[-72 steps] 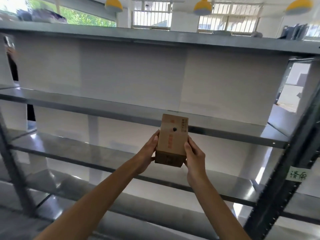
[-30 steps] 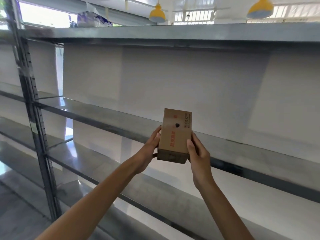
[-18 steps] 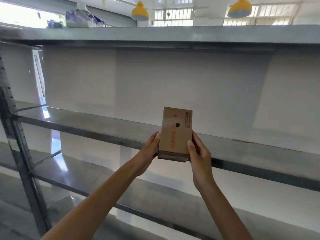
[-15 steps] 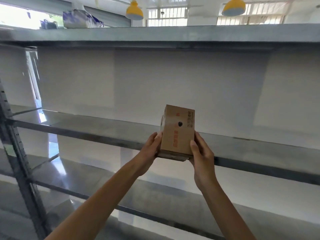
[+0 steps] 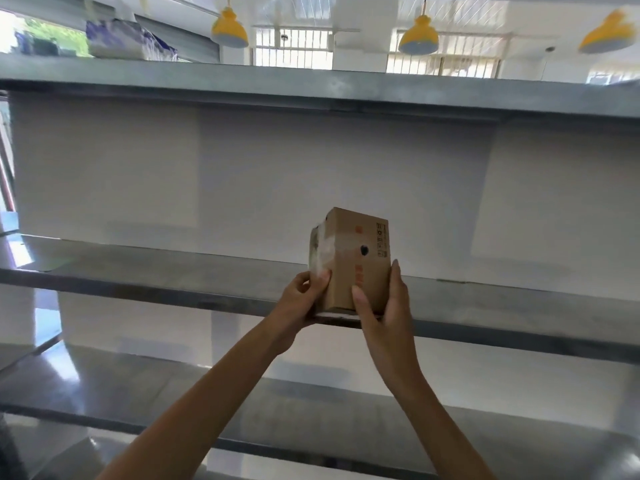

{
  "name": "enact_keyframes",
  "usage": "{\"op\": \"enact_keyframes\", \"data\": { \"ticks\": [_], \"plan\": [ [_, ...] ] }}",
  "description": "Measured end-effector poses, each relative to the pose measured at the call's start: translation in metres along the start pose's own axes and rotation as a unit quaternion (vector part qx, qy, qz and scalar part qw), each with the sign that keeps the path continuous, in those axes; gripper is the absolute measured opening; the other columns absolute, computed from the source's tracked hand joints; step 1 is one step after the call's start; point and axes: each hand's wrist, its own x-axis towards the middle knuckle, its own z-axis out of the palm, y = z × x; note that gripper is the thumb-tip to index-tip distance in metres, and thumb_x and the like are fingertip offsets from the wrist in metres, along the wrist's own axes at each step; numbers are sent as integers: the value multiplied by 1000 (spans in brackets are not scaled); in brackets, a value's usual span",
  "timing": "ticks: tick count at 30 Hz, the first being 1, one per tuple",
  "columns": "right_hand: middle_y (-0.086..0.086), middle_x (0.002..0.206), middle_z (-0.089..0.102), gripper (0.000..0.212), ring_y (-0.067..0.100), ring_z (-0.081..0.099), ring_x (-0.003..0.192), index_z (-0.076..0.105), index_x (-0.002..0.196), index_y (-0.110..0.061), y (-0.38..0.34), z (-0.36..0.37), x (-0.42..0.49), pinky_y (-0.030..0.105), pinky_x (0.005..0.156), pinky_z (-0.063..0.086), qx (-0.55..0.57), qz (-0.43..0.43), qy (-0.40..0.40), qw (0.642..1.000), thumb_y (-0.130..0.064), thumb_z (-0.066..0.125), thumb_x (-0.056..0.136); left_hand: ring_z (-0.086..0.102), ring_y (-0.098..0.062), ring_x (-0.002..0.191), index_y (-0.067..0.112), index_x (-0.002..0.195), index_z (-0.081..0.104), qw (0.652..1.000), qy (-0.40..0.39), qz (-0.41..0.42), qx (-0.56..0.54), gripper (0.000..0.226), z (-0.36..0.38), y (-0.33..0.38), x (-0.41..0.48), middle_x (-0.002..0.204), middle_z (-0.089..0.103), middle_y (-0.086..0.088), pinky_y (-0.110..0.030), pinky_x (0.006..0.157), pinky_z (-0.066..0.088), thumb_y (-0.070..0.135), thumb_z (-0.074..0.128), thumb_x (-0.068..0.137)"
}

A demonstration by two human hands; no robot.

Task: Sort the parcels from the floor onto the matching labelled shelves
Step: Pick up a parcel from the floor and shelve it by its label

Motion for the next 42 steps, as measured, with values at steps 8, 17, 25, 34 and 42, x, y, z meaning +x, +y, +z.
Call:
{"op": "enact_keyframes", "data": {
  "ticks": [8,17,25,34,42],
  "plan": [
    [-4,147,19,101,20,38,131,14,147,-29,0,-11,14,36,97,50,-183,-30,38,982,-76,50,66,58,-26,110,21,131,40,999,38,19,32,97,21,-2,5,126,54,-4,-46,92,54,70,64,51],
    [-4,142,42,65,19,48,125,37,137,-37,19,-27,25,38,94,52,146,41,23,988,-34,68,80,54,-27,123,26,133,47,995,-79,38,-52,52,1,-8,13,132,57,-5,-45,95,51,54,45,90],
    [-10,137,47,55,17,48,128,35,140,-36,38,-30,21,38,99,49,212,49,-32,975,-36,54,88,56,-25,118,23,133,44,997,-61,22,-51,69,15,-2,7,130,56,-7,-36,86,56,60,53,75],
    [7,156,25,49,23,16,146,27,147,-17,39,-13,17,52,118,14,-347,-305,47,885,-32,29,100,57,-28,113,16,125,52,997,-19,61,-30,70,26,-8,6,123,59,-11,-32,81,55,59,60,70],
    [0,156,23,52,17,16,146,27,147,-22,46,-16,13,51,119,1,-321,-286,48,902,-41,27,99,56,-25,115,22,136,39,996,-68,26,-53,75,22,-6,6,132,52,-9,-34,79,58,65,51,76]
  ]
}}
